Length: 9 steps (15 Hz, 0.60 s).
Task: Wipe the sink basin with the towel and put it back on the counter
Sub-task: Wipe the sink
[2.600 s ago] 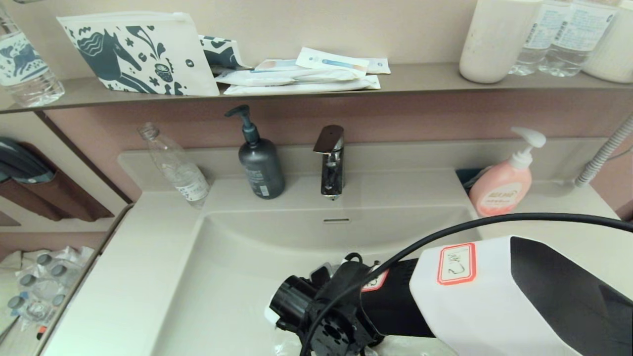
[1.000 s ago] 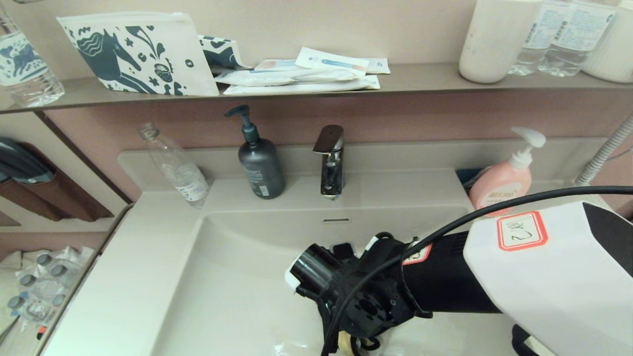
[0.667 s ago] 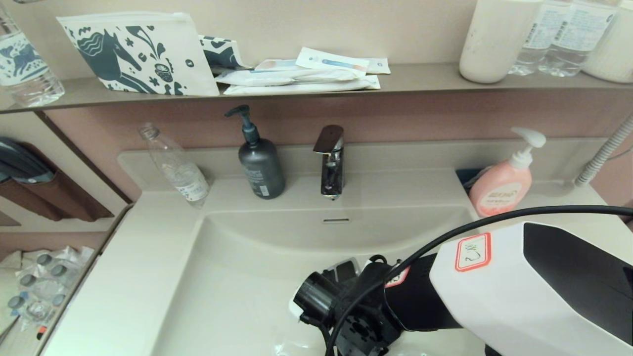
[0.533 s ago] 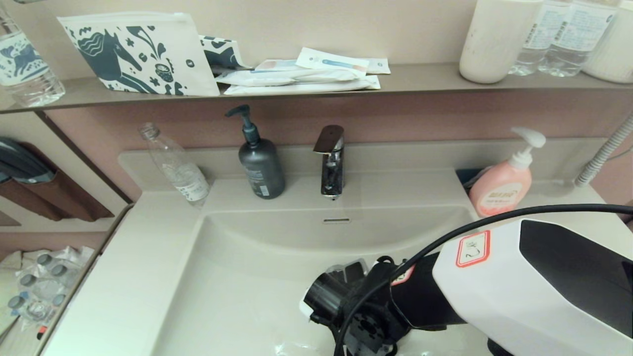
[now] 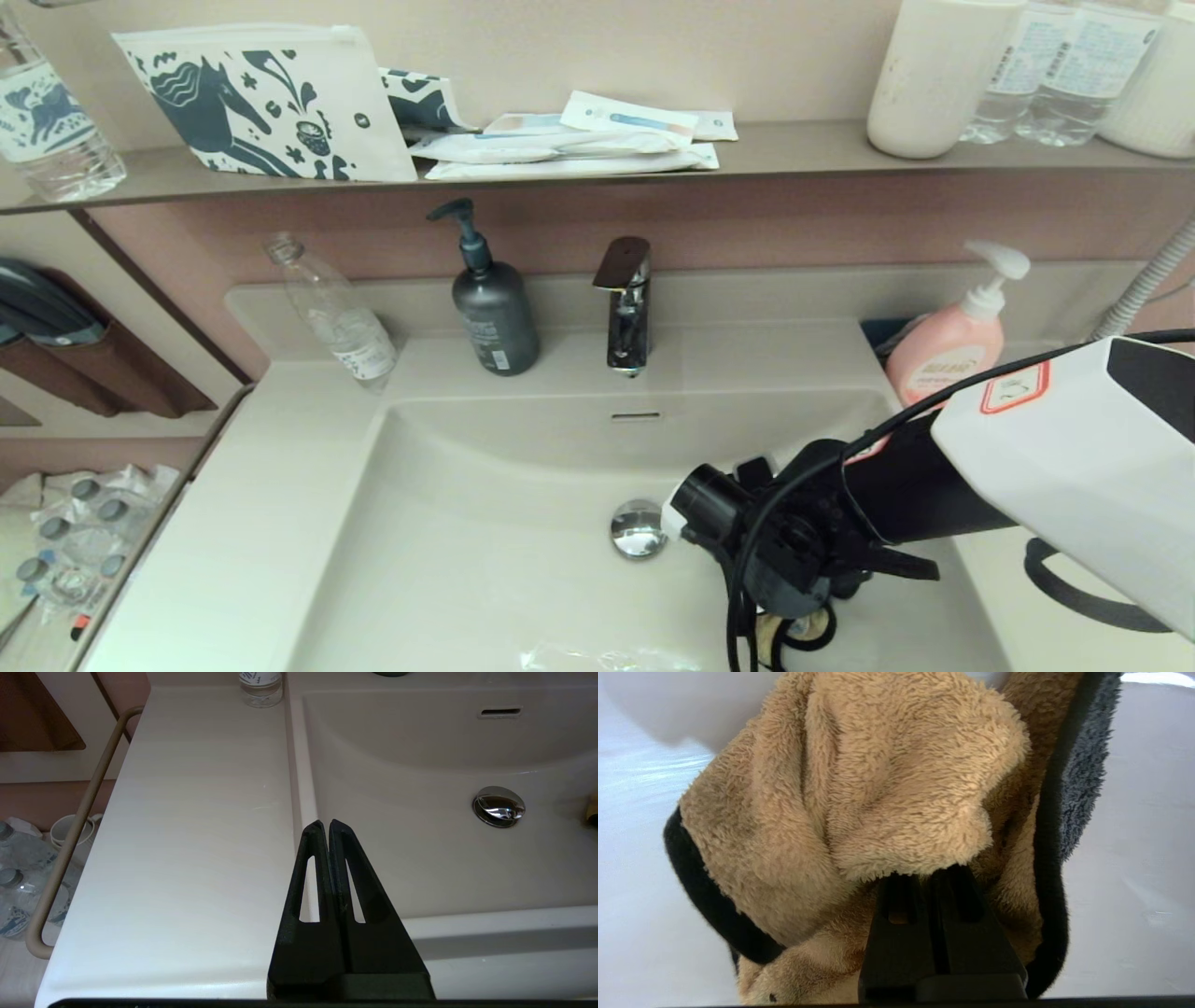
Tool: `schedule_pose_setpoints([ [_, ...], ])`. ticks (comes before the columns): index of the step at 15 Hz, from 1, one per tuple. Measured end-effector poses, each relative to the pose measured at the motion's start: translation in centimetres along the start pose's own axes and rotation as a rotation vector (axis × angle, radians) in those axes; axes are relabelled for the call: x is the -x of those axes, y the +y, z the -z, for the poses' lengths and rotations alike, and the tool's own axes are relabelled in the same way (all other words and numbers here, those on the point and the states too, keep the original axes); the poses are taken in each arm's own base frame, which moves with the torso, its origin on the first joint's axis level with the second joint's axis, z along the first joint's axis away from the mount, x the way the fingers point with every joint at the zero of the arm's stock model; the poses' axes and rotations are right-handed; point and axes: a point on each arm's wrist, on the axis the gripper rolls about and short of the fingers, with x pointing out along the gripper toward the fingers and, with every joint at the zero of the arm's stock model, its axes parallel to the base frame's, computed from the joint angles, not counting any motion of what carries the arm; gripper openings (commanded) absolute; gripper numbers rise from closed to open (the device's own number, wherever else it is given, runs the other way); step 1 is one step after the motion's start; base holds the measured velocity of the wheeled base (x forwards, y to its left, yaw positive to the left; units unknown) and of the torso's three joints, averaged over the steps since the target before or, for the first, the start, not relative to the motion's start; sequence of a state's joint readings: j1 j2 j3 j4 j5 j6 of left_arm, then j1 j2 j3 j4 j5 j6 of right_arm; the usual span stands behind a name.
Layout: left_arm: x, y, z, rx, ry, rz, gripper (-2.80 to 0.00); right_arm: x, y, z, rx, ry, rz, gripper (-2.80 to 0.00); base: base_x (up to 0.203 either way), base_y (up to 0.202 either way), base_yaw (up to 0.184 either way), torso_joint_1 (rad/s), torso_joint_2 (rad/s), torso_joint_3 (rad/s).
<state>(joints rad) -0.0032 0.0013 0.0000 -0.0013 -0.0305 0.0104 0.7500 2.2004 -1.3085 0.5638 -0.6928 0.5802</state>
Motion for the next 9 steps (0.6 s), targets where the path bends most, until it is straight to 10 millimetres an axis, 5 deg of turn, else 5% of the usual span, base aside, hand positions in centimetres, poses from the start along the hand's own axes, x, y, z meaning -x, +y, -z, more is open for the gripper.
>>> schedule_pose_setpoints([
  [3,0.0,0.0,0.0,0.0,0.0,0.0,-2.8,-0.7,-0.2,0.4,-0.052,-0.008,-0.012,-2.8,0.0,0.0,0.0,0.0,0.0,0.0],
  [9,0.0,0.0,0.0,0.0,0.0,0.0,-2.8,-0.9,3.7,0.7,-0.136,-0.025,-0.199,-2.8,0.0,0.0,0.0,0.0,0.0,0.0],
])
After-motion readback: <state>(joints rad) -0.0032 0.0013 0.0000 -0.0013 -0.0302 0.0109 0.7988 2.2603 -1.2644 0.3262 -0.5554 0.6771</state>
